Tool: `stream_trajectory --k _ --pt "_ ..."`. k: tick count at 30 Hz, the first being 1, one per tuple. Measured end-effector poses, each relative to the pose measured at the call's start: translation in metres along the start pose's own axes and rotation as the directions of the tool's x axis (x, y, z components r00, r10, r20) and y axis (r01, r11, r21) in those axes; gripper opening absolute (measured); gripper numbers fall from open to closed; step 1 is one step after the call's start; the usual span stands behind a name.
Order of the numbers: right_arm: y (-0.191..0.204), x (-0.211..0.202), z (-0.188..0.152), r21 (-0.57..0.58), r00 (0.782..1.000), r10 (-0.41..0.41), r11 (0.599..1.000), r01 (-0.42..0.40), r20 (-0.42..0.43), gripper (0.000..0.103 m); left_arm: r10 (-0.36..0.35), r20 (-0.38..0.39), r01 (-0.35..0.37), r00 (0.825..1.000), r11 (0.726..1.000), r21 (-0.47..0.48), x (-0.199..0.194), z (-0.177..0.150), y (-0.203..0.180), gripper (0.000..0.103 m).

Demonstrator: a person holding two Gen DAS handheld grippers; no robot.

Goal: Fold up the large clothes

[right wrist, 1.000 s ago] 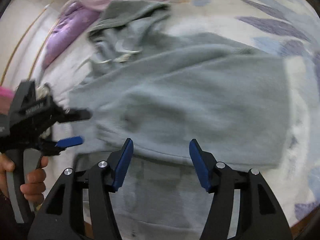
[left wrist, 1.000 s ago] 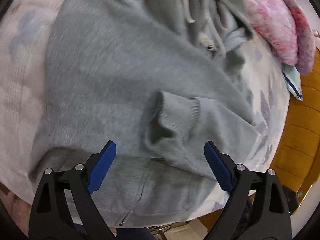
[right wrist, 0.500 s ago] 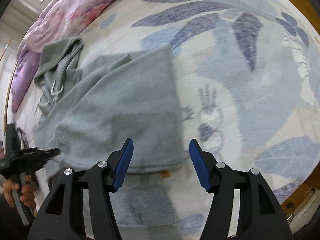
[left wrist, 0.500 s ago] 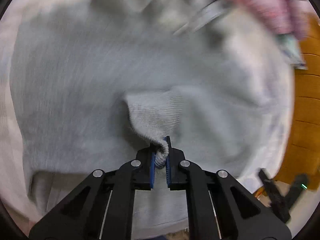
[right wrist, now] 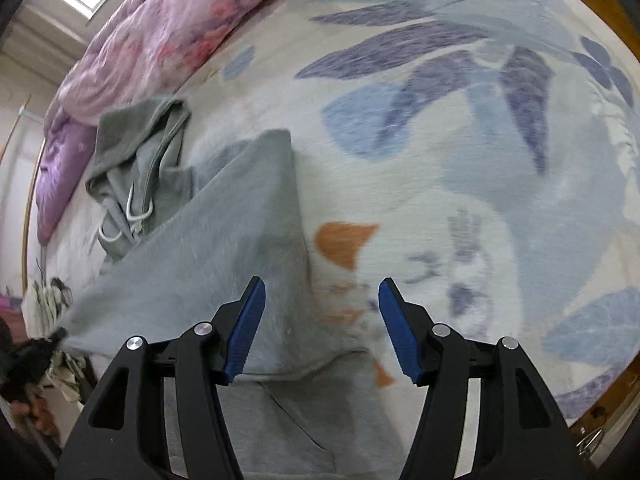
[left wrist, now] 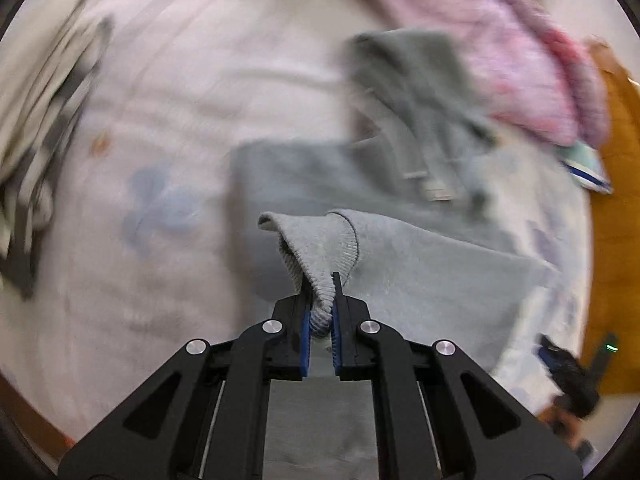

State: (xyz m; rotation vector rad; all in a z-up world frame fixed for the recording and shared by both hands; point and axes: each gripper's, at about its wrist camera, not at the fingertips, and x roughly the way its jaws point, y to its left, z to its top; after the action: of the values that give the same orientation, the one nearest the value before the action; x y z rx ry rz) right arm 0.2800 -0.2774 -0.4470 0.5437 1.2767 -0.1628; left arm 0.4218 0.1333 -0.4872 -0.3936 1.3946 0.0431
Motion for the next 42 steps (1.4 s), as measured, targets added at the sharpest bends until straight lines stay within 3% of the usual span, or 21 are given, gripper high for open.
stream_trajectory --k 3,9,13,14,16,17,18,19,23,25,28,31,32,34,37,42 --pt "0.020 0.018 0.007 -0.041 0.999 -0.018 0.999 0.017 -0.026 0.056 -0.015 -0.021 0.012 1.000 0.994 -0.109 0.015 -0.013 0.025 0.007" --pt "0.039 0.032 0.018 -0.079 0.998 -0.064 0.995 0.062 -0.023 0.056 0.051 -0.043 -0.056 0.998 0.991 -0.118 0.025 -0.016 0.047 0.008" --pt "0.050 0.038 0.027 -0.123 0.995 -0.091 0.989 0.087 -0.028 0.056 0.085 -0.111 -0.102 0.990 0.982 -0.159 0.047 -0.023 0.056 0.009" --pt "0.054 0.039 0.030 -0.146 0.993 -0.115 0.983 0.111 -0.021 0.056 0.098 -0.119 -0.116 0.988 0.981 -0.155 0.049 -0.023 0.052 0.012" --pt "0.062 0.038 0.036 -0.171 0.993 -0.117 0.979 0.115 -0.001 0.056 0.137 -0.120 -0.152 0.983 0.981 -0.119 0.050 -0.021 0.043 0.030" --pt "0.066 0.037 0.039 -0.177 0.994 -0.112 0.978 0.111 0.005 0.056 0.154 -0.107 -0.165 0.982 0.981 -0.106 0.045 -0.019 0.039 0.052" --pt "0.069 0.037 0.042 -0.184 0.994 -0.105 0.977 0.105 0.009 0.056 0.159 -0.084 -0.167 0.984 0.980 -0.108 0.039 -0.018 0.038 0.060" --pt "0.071 0.038 0.045 -0.191 0.995 -0.098 0.977 0.098 0.010 0.056 0.167 -0.060 -0.173 0.984 0.978 -0.119 0.031 -0.018 0.038 0.060" --pt "0.079 0.046 0.059 -0.224 0.998 -0.064 0.972 0.064 0.004 0.056 0.068 0.017 -0.064 0.998 0.977 -0.202 0.004 -0.015 0.040 0.061" --pt "0.078 0.056 0.067 -0.199 0.999 -0.026 0.980 0.021 -0.021 0.056 0.015 -0.036 -0.021 0.999 0.986 -0.165 0.017 -0.011 0.026 0.061" --pt "0.067 0.080 0.078 -0.141 0.996 -0.045 0.989 0.035 -0.070 0.056 0.056 -0.083 -0.062 0.995 0.996 -0.069 0.045 -0.006 0.010 0.061" --pt "0.052 0.101 0.085 -0.091 0.984 -0.106 0.992 0.093 -0.146 0.056 0.093 -0.197 -0.111 0.976 0.991 -0.080 0.082 0.000 0.013 0.062" --pt "0.046 0.100 0.089 -0.047 0.982 -0.080 0.996 0.073 -0.170 0.056 0.070 -0.204 -0.092 0.976 0.990 -0.103 0.083 0.002 0.017 0.062" --pt "0.044 0.085 0.095 0.003 0.987 -0.021 1.000 0.021 -0.160 0.056 -0.024 -0.131 0.007 0.991 0.992 -0.127 0.061 0.008 0.020 0.062" --pt "0.058 0.063 0.103 -0.040 0.994 -0.007 0.999 0.002 -0.109 0.057 -0.149 -0.019 0.145 0.989 0.978 -0.151 0.027 0.020 0.022 0.064" --pt "0.090 0.081 0.130 -0.100 0.995 0.024 0.994 -0.033 -0.099 0.059 -0.145 0.045 0.150 0.988 0.977 -0.152 0.018 0.073 0.006 0.065"
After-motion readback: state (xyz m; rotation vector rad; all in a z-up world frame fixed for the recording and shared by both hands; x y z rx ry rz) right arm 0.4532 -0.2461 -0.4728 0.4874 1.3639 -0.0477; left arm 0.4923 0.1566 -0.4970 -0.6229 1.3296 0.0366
